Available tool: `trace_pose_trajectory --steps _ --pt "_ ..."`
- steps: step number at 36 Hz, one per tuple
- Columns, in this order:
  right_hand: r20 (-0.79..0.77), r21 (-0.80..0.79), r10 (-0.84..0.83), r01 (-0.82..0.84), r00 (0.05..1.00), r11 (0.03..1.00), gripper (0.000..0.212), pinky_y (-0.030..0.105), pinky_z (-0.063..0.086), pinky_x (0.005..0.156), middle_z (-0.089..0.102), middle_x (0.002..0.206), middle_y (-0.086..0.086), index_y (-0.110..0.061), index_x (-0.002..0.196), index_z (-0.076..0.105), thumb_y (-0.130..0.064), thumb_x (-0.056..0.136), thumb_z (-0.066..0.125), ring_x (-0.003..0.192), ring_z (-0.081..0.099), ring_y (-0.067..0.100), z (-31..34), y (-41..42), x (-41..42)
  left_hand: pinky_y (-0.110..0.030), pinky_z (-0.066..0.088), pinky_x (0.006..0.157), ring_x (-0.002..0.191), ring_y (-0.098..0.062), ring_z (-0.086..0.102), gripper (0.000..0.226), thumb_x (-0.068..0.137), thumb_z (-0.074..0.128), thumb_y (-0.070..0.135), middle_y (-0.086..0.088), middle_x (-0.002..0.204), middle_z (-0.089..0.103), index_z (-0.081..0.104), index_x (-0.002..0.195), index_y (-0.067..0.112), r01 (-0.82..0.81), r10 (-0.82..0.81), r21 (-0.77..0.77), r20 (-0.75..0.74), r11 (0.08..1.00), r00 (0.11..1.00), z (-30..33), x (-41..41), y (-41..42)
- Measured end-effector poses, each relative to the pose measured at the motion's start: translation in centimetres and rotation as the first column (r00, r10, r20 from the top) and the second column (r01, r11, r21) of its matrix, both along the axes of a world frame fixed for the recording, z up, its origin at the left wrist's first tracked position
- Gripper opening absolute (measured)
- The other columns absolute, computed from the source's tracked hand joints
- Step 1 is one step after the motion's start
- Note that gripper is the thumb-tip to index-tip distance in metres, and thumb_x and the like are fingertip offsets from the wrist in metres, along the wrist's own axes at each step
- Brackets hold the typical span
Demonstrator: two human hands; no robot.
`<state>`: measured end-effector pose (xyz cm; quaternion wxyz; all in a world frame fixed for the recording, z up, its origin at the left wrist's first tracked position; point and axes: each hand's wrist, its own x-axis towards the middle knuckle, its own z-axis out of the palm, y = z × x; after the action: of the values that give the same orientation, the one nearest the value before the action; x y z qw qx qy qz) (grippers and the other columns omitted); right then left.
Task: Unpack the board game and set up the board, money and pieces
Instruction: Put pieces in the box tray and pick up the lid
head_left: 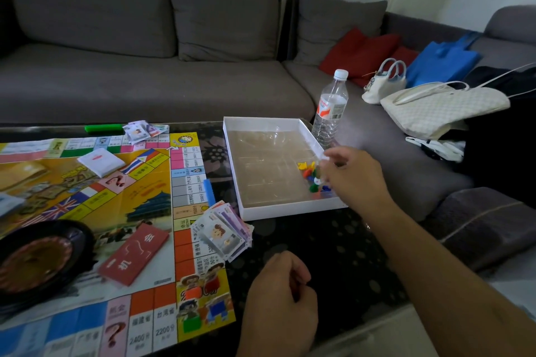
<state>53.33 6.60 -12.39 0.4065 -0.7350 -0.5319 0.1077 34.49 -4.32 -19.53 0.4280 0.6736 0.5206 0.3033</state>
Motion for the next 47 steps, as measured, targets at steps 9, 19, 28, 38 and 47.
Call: trace_pose_trajectory --steps 9,19,28,38,47 --pt "0.41 -0.34 0.348 -0.213 0.843 0.916 0.028 0.03 0.049 0.099 0.061 0.116 -0.002 -0.024 0.107 0.07 -0.013 0.082 0.067 0.109 0.059 0.019 -2.8 -1.2 -2.3 -0.021 0.049 0.068 0.076 -0.009 0.059 0.027 0.083 0.067 0.005 0.004 0.083 0.061 0.055 0.081 0.029 -0.021 0.021 -0.004 0.011 1.0 1.0 -0.2 -0.1 0.2" --pt "0.515 -0.339 0.364 -0.206 0.776 0.918 0.037 0.031 0.045 0.09 0.053 0.119 -0.007 -0.031 0.119 0.062 -0.009 0.09 0.067 0.116 0.05 0.017 -4.5 -1.2 -2.2 -0.017 0.048 0.067 0.075 -0.007 0.06 0.025 0.081 0.067 0.005 0.001 0.079 0.061 0.056 0.079 0.028 0.003 -0.003 0.018 0.01 1.0 1.0 -0.3 -0.1 0.2" --pt "0.551 -0.307 0.376 -0.238 0.745 0.922 0.041 0.033 0.047 0.074 0.048 0.093 -0.011 -0.03 0.096 0.06 0.006 0.077 0.064 0.093 0.047 0.014 -4.5 -1.0 -1.4 -0.017 0.049 0.067 0.078 -0.01 0.061 0.021 0.081 0.066 0.006 0.0 0.081 0.062 0.058 0.081 0.025 -0.003 0.003 0.013 0.026 1.0 1.0 -0.4 -0.1 0.5" --pt "0.53 -0.295 0.356 -0.226 0.769 0.928 0.056 0.025 0.047 0.085 0.048 0.108 -0.018 -0.031 0.119 0.063 0.006 0.078 0.065 0.104 0.044 0.006 -4.3 -3.1 -1.4 -0.016 0.046 0.063 0.072 -0.01 0.059 0.021 0.077 0.063 0.003 0.004 0.077 0.061 0.057 0.079 0.023 -0.017 0.017 -0.002 0.067 1.0 0.998 -0.2 0.1 0.1" --pt "0.282 -0.073 0.241 -0.23 0.929 0.97 0.041 0.016 0.049 0.079 0.069 0.09 -0.01 -0.025 0.094 0.069 0.013 0.082 0.06 0.086 0.064 0.006 -2.8 -5.2 -4.0 -0.01 0.048 0.073 0.075 -0.002 0.062 0.015 0.077 0.059 0.011 0.008 0.084 0.067 0.065 0.081 0.025 0.01 0.011 -0.106 0.199 0.994 0.98 4.0 -1.3 -1.2"
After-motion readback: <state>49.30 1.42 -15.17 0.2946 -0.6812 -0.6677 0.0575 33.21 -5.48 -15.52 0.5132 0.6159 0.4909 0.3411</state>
